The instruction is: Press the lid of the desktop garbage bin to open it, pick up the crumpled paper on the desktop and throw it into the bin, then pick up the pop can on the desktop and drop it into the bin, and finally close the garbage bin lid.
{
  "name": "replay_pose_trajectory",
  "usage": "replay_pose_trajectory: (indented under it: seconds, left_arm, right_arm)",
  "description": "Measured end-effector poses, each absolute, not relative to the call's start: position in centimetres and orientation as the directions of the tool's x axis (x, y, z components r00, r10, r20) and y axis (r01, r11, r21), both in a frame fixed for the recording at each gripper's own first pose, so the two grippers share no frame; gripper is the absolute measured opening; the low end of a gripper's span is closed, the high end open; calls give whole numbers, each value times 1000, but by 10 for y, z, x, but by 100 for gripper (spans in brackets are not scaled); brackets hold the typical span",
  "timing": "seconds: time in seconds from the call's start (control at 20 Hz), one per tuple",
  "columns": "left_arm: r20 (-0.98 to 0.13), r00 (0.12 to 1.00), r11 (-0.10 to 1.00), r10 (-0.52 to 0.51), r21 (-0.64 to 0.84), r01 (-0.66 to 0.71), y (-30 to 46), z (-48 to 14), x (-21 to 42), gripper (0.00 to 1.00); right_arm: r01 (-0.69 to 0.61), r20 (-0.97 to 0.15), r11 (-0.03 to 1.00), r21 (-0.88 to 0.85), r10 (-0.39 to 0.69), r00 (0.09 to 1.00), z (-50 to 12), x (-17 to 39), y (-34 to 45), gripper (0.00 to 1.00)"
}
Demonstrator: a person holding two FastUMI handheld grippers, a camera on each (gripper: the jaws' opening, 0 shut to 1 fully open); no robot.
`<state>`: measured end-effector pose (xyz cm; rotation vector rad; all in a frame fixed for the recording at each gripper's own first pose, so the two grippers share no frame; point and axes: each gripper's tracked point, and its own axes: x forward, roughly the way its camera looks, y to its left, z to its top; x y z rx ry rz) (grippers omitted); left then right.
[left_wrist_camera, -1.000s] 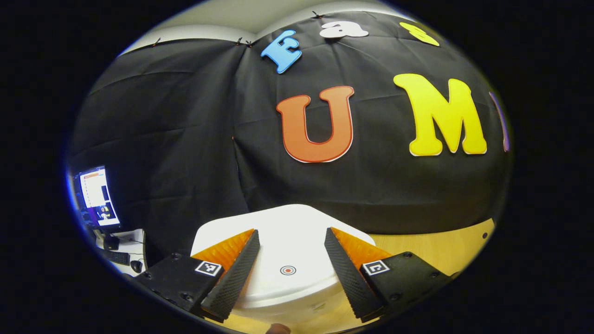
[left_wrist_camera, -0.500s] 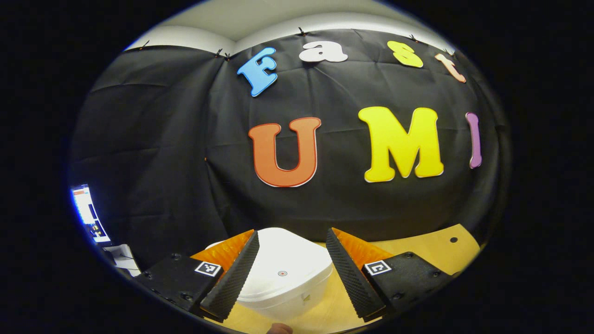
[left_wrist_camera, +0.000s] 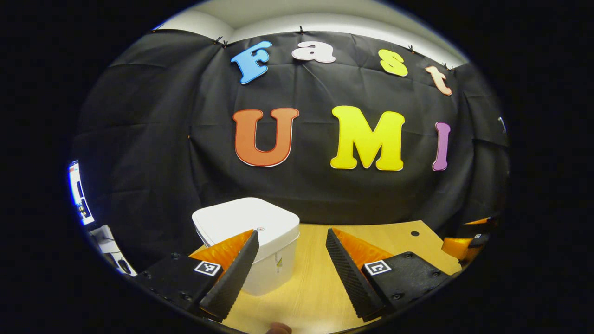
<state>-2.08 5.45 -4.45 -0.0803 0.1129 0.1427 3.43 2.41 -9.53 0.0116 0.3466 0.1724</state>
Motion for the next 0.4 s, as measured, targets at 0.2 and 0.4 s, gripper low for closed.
replay_pose_trajectory:
  seconds: [0.2, 0.4]
  left_arm:
    - [-76, 993, 994, 87, -60, -91, 34, -39, -26, 96]
    - [-81, 995, 997, 58, -51, -62, 25, -42, -23, 96]
  right_arm:
    - [-138, -252, 990, -16, 129, 959, -78, 28, 33, 97]
    - [-190, -265, 981, -36, 173, 948, -83, 17, 50, 95]
